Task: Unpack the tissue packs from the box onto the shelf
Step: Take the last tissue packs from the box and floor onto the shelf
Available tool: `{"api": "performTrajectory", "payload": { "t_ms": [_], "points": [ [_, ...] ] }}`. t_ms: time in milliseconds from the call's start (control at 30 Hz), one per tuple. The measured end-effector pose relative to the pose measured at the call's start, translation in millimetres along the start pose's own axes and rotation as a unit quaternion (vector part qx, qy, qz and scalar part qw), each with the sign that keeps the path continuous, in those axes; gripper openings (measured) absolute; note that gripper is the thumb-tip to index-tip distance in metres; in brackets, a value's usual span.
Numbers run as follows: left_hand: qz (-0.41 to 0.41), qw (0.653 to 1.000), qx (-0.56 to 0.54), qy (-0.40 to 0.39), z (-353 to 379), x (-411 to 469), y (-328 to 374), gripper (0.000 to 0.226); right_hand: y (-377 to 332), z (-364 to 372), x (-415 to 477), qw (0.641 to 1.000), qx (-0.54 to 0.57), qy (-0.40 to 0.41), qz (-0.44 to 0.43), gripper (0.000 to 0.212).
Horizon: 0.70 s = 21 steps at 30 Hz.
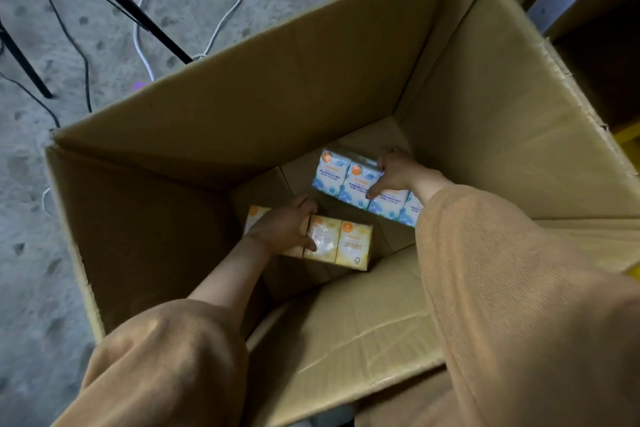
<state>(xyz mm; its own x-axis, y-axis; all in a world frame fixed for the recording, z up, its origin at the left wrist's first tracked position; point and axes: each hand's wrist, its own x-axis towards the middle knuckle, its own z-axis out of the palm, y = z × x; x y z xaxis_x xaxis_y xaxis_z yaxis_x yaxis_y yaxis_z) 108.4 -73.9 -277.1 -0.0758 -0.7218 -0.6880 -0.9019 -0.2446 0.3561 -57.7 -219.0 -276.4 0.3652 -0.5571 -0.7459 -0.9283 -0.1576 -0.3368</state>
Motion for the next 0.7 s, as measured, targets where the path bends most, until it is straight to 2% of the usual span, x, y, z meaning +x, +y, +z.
{"api": "performTrajectory", "payload": {
  "t_ms": [67,167,233,333,700],
  "points": [
    [-0.008,1.000,-0.008,-0.027,-3.0,9.7,-3.9,0.076,1.8,-0.4,3.2,1.000,0.026,-0.009,0.009,0.074],
    [-0.039,0.990,0.002,-0.134,-7.3,28.6,-9.0,0.089,5.2,-1.8,10.3,0.997,0.067,-0.023,0.030,0.074],
    [-0.055,0.980,0.025,-0.190,-9.9,37.1,-6.8,0.106,6.7,-3.2,13.1,0.993,0.103,-0.034,0.043,0.080],
    [-0.070,0.970,0.049,-0.228,0.6,54.1,-15.9,0.123,9.9,-2.5,16.3,0.991,0.111,-0.049,0.049,0.084],
    [-0.062,0.981,0.000,-0.187,-5.1,26.9,-6.7,0.090,5.9,-6.6,6.7,0.991,0.080,-0.096,0.042,0.074]
  ]
}}
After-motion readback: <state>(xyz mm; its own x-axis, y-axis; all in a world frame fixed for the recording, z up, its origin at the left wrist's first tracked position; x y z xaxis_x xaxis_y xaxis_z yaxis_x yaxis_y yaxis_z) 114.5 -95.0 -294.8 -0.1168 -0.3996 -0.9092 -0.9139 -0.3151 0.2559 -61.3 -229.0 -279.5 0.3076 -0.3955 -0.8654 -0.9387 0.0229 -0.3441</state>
